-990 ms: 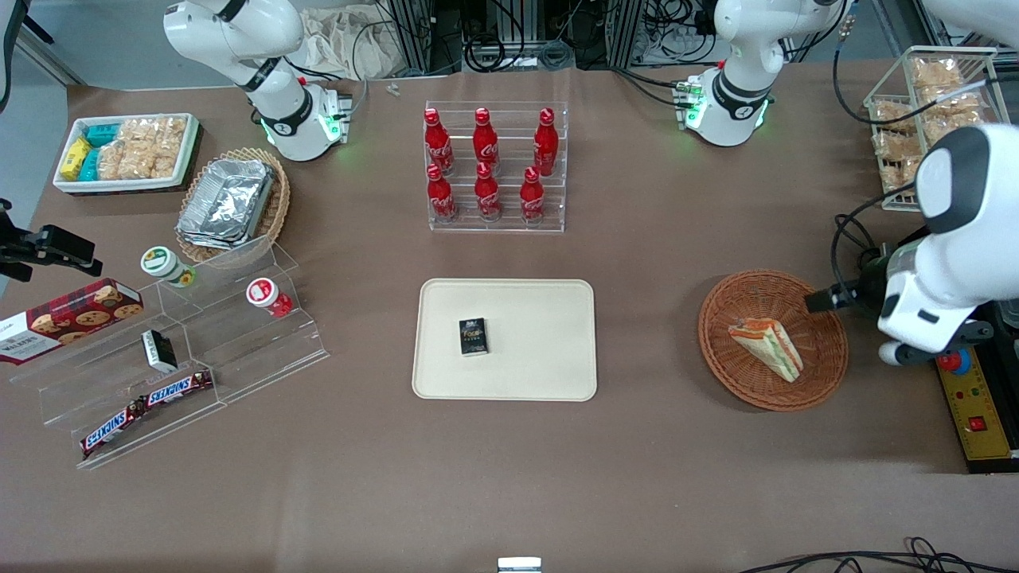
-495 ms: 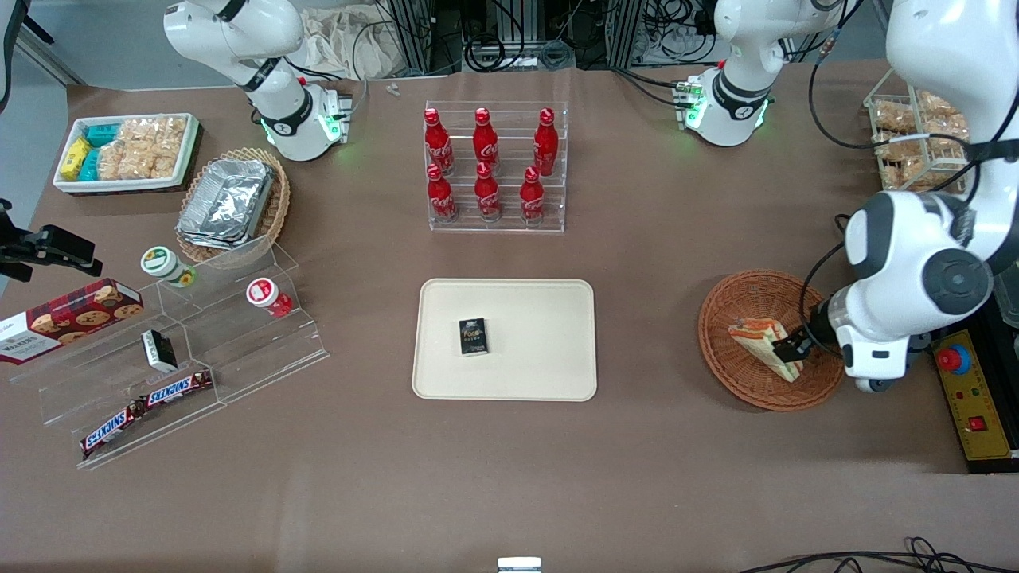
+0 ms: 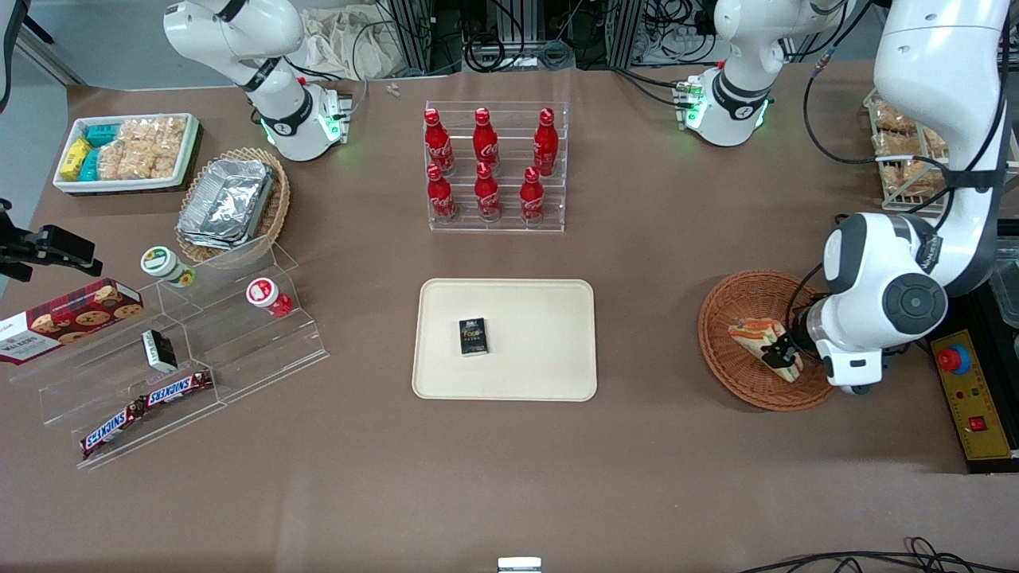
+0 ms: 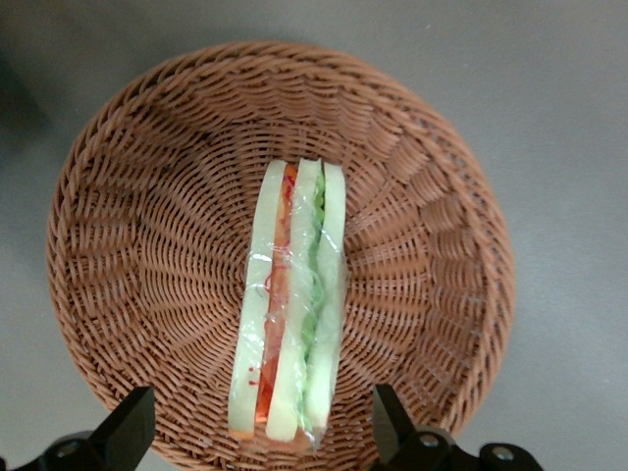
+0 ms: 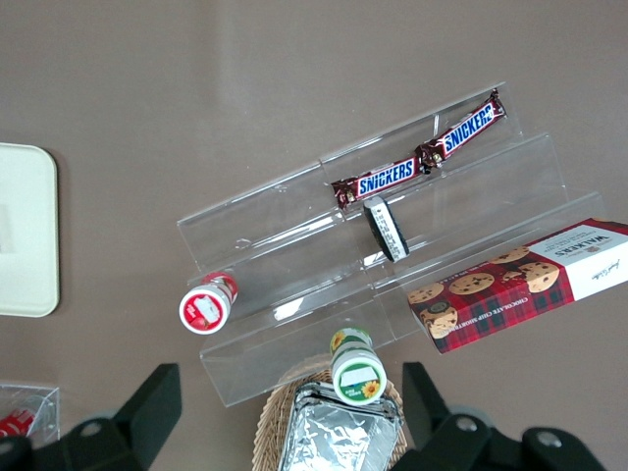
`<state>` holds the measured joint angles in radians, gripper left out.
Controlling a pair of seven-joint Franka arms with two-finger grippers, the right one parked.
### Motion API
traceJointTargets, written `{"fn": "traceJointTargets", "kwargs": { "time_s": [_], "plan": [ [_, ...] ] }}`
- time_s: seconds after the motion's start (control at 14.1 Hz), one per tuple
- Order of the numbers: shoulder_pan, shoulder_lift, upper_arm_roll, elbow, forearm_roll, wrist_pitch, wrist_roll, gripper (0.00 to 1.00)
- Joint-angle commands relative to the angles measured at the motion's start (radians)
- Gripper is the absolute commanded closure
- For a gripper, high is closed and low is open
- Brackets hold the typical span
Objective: Place sandwich from basket to tray
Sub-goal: 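Close the left gripper on the sandwich wedge and lift it, then carry the sandwich with the left gripper over to the cream tray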
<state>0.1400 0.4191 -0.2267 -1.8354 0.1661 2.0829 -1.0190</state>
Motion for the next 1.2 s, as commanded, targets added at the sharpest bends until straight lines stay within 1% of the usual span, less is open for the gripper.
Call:
{"fn": "traceJointTargets", "kwargs": {
  "time_s": [0.0,0.57,0.64,0.71,0.78,0.85,1.06,1.13],
  "plan": [
    [-0.002,0.009,-0.002,-0.019,0.027,0.019,-0.05,0.0],
    [-0.003,0.061,-0.002,-0.019,0.035,0.065,-0.087,0.0],
    [-0.003,0.07,-0.002,-0.015,0.035,0.066,-0.107,0.15],
    [-0.002,0.072,-0.002,-0.012,0.036,0.069,-0.134,0.56],
    [-0.006,0.07,-0.002,-0.018,0.036,0.081,-0.139,0.94],
    [-0.007,0.067,-0.002,-0.018,0.036,0.083,-0.145,1.0],
    [-0.01,0.058,-0.006,0.01,0.036,0.069,-0.135,1.0],
    [-0.01,0.046,-0.009,0.033,0.033,0.036,-0.13,1.0]
  ]
}}
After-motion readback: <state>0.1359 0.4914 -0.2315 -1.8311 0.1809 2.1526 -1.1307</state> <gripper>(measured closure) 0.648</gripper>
